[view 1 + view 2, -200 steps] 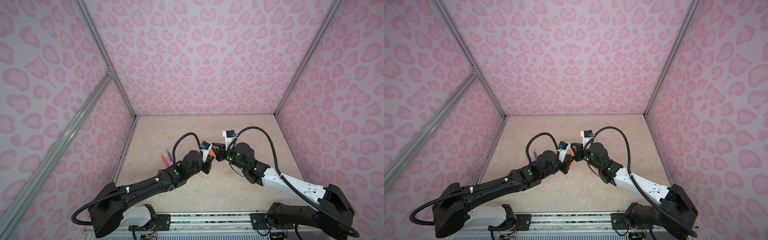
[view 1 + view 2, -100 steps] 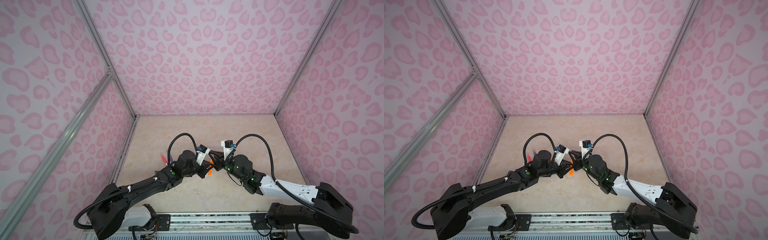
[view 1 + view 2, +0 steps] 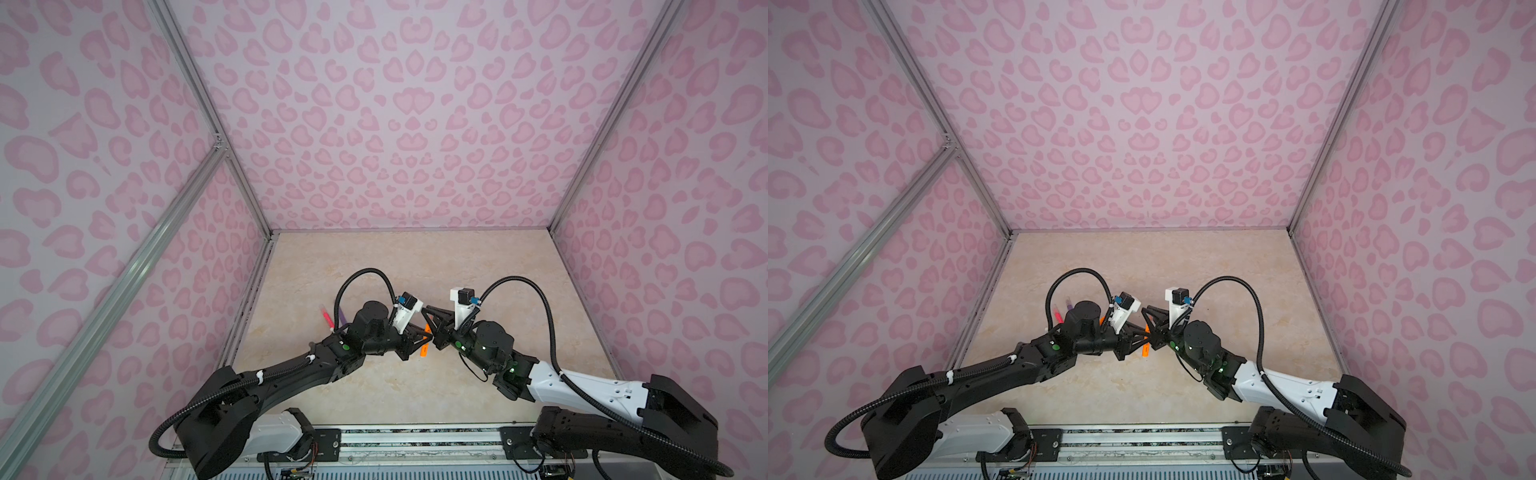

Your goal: Insert the pens into the pen caps

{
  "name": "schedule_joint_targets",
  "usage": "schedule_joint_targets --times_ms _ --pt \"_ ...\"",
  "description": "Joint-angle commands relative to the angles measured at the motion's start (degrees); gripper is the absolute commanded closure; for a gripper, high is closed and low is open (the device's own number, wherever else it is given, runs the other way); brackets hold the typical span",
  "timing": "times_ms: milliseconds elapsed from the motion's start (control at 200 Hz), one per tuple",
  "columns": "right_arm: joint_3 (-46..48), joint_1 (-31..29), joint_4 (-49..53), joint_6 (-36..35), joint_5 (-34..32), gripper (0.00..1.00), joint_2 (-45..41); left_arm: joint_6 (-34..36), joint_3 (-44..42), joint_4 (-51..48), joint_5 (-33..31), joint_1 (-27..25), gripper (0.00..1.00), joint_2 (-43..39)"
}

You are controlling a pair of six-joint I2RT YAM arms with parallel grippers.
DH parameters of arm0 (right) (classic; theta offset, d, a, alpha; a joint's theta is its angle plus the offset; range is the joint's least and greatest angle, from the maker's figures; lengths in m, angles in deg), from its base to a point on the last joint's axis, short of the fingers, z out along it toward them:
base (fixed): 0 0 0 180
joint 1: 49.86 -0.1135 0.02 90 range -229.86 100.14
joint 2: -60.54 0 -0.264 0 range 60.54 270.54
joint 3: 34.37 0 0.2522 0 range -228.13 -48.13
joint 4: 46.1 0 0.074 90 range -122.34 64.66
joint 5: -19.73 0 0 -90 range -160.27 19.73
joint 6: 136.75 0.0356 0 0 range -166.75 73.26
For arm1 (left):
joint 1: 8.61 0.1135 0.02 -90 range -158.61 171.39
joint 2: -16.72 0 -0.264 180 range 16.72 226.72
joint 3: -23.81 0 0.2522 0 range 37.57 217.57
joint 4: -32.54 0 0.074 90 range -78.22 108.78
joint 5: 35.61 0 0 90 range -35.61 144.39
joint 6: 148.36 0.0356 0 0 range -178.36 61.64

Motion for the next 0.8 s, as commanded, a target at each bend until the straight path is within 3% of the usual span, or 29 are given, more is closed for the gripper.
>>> schedule_joint_targets --times_ms 0,275,435,530,795 --pt "-1.5 -2.9 14.6 3.1 -2.6 1.00 1.6 -1.8 1.6 7.6 -18.7 0.3 0.96 -0.9" --pt "-8.9 -8.2 27.1 7.9 -17.3 1.00 7.1 0.8 4.5 0.1 -35.2 -3.9 0.96 -1.2" --pt "-10.5 -9.9 29.4 10.1 -21.3 1.00 9.0 -0.9 6.0 -2.8 -38.9 -4.2 0.96 0.1" --pt "-9.3 -9.9 27.6 10.8 -21.1 1.00 9.0 -1.3 6.4 -3.1 -38.4 -4.1 0.96 0.7" --pt "-5.9 -9.9 19.1 8.6 -14.9 1.00 7.7 -3.9 4.0 1.0 -28.2 -0.7 0.96 -0.9"
